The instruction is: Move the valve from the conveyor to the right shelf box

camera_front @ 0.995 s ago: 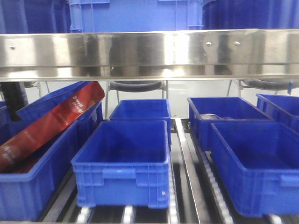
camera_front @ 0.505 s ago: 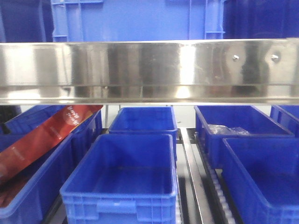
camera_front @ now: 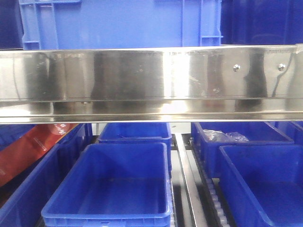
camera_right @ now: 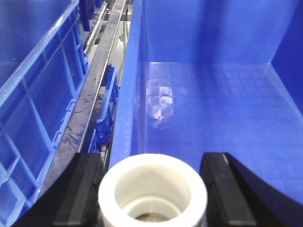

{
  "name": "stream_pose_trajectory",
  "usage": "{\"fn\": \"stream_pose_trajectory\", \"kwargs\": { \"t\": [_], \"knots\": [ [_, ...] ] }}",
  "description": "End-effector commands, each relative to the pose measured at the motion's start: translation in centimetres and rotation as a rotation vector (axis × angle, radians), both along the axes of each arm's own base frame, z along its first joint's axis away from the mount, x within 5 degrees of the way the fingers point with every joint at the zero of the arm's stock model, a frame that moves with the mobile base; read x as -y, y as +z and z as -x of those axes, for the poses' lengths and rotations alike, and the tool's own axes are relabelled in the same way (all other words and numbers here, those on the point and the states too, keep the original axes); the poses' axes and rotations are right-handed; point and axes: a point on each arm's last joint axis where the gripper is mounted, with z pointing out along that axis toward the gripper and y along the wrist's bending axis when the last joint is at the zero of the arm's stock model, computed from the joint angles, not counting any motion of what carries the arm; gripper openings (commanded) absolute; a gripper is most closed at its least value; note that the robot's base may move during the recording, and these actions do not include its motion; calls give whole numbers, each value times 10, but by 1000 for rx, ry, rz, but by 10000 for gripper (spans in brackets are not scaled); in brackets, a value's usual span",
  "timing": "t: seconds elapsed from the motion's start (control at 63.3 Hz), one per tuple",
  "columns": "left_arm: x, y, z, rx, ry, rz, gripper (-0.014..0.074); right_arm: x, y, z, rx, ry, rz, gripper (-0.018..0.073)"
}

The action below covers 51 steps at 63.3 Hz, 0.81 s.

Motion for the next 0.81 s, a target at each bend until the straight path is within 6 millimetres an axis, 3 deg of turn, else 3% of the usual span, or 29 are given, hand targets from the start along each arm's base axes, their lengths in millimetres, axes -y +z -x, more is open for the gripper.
{"fn": "stream_pose_trajectory", "kwargs": {
  "t": [0.0, 0.789],
  "knots": [
    [2, 8, 1, 66, -1, 10, -111, 1, 14, 3, 100, -6, 4, -154],
    [2, 8, 1, 66, -1, 10, -111, 1, 14, 3, 100, -6, 4, -154]
  ]
}}
